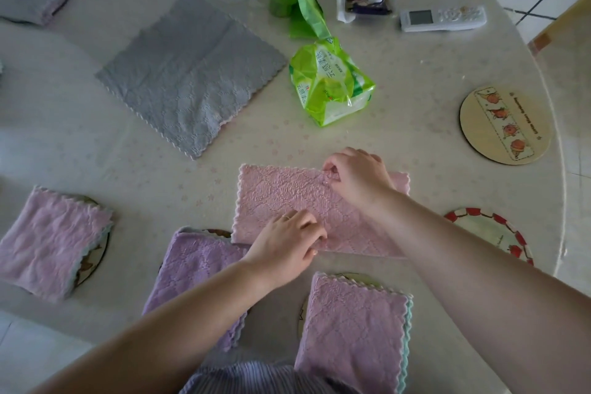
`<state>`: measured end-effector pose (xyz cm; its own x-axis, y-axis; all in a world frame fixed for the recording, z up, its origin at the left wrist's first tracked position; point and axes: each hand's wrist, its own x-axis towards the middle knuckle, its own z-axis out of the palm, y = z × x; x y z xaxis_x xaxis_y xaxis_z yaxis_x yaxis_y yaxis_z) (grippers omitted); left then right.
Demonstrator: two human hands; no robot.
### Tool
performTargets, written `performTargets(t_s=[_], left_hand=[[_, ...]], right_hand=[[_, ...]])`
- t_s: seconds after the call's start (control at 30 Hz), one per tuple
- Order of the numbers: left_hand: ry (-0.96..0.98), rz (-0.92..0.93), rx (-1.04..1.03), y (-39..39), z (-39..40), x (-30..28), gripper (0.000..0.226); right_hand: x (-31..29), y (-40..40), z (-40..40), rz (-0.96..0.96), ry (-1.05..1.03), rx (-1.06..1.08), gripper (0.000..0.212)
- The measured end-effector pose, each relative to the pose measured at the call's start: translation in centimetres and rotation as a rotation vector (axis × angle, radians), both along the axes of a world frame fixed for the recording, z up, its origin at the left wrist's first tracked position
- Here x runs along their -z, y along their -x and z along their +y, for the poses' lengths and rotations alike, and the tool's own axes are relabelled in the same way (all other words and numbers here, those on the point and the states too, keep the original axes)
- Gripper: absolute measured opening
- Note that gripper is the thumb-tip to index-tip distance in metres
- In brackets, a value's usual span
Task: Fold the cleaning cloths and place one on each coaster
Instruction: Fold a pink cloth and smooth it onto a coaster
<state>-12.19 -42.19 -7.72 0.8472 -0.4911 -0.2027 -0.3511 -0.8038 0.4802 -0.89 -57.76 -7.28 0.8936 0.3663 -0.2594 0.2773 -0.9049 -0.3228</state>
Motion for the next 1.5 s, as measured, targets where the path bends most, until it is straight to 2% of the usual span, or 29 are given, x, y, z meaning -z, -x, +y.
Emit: performTargets(t_s=[0.13,0.23,0.37,0.5,0.6,0.67,0.77,0.83,0.93,1.0,1.13,1.2,1.27,1.33,1.43,1.5], left_hand=[[0.003,-0.049,0.006,0.1,-0.2,-0.1,0.023],[0.014,-0.032,0.009,-0.4,-0.4,-0.4,0.025],[0.022,-0.084,-0.027,-1.6,-0.6,-0.9,0.020],[0.025,-0.171,-0.069,-3.7,-1.8,-1.7,0.015],[-0.002,-0.154,-0.113,-5.8,-3.0,-2.1,0.019],[-0.019,-0.079,-0.177,-6.9,-3.8,-1.9,0.022],[0.060,0.200,-0.338,-6.8,-4.9,-0.7,0.029],[0.197,0.364,-0.465,-5.9,-5.4,0.1,0.031],[0.459,0.554,-0.650,-4.8,-6.2,-0.2,0.016],[0.613,0.690,-0.704,-4.5,-6.9,-0.7,0.019],[0.870,0.867,-0.797,-4.3,-7.2,-1.8,0.017],[1.010,0.948,-0.863,-4.5,-7.1,-2.5,0.025],[1.130,0.960,-0.916,-4.9,-7.1,-3.3,0.034],[1.255,0.970,-0.975,-5.1,-7.2,-4.0,0.032],[1.250,1.050,-0.992,-4.6,-7.1,-4.6,0.018],[1.138,1.107,-0.901,-3.5,-6.8,-4.4,0.025]], right_hand=[[-0.4,-1.1,0.5,0.089,0.112,-0.005,0.018],[-0.5,-1.4,0.1,0.133,0.083,-0.002,0.020],[-1.6,-1.4,-3.0,0.246,-0.103,0.183,0.018],[-3.0,-0.6,-7.8,0.299,-0.184,0.336,0.014],[-3.3,0.2,-10.4,0.331,-0.197,0.467,0.015],[-3.0,1.0,-11.5,0.353,-0.163,0.536,0.019],[-2.7,2.7,-12.5,0.378,-0.264,0.647,0.032],[-2.8,3.9,-13.1,0.418,-0.371,0.658,0.048],[-3.2,5.2,-13.5,0.457,-0.440,0.590,0.078],[-3.5,5.7,-13.4,0.448,-0.432,0.533,0.086],[-4.8,5.6,-12.5,0.398,-0.373,0.495,0.083],[-5.4,5.2,-12.2,0.377,-0.372,0.497,0.079],[-5.6,4.8,-12.0,0.348,-0.398,0.510,0.074],[-5.5,4.3,-11.8,0.346,-0.433,0.598,0.068],[-5.0,4.4,-11.4,0.434,-0.485,0.813,0.062],[-4.8,5.2,-11.1,0.569,-0.561,0.931,0.056]])
